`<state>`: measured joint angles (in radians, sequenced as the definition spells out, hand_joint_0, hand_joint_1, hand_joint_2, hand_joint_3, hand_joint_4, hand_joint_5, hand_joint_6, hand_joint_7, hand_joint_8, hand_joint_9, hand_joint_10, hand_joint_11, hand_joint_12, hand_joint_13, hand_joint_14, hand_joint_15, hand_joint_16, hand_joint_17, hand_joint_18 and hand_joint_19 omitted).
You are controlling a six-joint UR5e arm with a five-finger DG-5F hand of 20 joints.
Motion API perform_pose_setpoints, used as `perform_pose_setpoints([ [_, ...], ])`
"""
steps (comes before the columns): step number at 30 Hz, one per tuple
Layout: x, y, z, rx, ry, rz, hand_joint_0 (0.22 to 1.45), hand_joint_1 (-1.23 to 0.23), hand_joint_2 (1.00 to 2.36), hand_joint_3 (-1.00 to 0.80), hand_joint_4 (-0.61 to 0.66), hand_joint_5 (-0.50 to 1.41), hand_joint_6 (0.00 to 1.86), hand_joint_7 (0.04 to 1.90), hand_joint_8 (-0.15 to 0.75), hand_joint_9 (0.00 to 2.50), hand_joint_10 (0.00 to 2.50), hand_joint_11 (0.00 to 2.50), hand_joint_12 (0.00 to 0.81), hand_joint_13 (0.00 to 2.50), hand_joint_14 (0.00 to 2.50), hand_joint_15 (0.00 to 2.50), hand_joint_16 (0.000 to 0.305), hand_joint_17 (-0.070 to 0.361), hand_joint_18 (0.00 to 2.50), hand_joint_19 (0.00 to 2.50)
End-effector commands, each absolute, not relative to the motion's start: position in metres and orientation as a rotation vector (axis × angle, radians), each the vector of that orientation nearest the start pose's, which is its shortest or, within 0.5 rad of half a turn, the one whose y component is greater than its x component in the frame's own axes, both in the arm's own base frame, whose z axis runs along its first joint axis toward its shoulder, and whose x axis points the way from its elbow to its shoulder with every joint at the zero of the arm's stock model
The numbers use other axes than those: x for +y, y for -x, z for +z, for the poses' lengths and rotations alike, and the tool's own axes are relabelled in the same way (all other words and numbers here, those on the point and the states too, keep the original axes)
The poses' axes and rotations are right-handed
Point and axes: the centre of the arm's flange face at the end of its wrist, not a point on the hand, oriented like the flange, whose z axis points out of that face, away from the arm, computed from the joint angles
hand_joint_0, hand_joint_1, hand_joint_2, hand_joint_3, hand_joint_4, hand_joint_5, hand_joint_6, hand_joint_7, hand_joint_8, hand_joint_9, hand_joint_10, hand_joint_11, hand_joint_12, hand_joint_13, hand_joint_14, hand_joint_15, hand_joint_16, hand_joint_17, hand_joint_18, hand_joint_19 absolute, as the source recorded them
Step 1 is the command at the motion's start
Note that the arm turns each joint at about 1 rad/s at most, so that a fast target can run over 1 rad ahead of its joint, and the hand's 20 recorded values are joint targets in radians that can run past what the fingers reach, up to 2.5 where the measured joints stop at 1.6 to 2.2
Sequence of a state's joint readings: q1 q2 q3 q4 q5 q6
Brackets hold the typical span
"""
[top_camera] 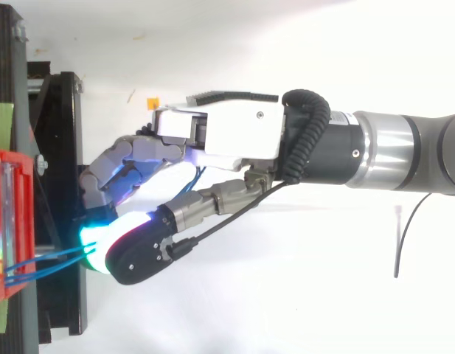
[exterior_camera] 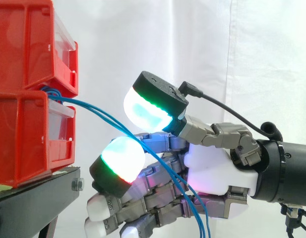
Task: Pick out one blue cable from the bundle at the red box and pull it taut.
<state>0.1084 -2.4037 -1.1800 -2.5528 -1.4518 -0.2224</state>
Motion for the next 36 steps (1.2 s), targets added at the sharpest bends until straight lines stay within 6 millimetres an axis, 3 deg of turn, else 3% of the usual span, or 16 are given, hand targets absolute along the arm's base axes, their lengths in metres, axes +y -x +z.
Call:
perform_pose_setpoints([
  [1, -0.059, -0.792, 0.196, 1.181, -0.972, 1.100, 0.59, -0.41, 1.00, -0.50, 0.20, -0.12, 0.81, 0.98, 0.341, 0.92, 0.01, 0.28, 0.446, 0.70, 0.01, 0.33, 0.062, 0.140, 0.67, 0.65],
  [8, -0.058, -0.792, 0.196, 1.181, -0.972, 1.101, 0.63, -0.51, 1.01, -0.33, 0.20, -0.11, 0.83, 1.00, 0.341, 0.94, 0.01, 0.29, 0.441, 0.71, 0.01, 0.34, 0.062, 0.139, 0.70, 0.65],
  [13, -0.060, -0.800, 0.213, 1.161, -0.958, 1.110, 0.61, -0.58, 1.02, -0.23, 0.20, -0.12, 0.83, 1.00, 0.345, 0.92, 0.01, 0.28, 0.445, 0.70, 0.01, 0.34, 0.062, 0.140, 0.69, 0.66],
  [18, -0.057, -0.802, 0.216, 1.164, -0.956, 1.112, 0.61, -0.68, 1.02, -0.17, 0.22, -0.14, 0.84, 0.96, 0.358, 0.87, 0.01, 0.29, 0.464, 0.70, 0.01, 0.34, 0.066, 0.149, 0.71, 0.64],
  [36, -0.056, -0.797, 0.219, 1.202, -0.958, 1.080, 0.68, -0.79, 1.02, -0.27, 0.15, -0.17, 0.88, 0.84, 0.313, 0.73, 0.01, 0.33, 0.436, 0.59, 0.01, 0.33, 0.062, 0.139, 0.62, 0.62],
])
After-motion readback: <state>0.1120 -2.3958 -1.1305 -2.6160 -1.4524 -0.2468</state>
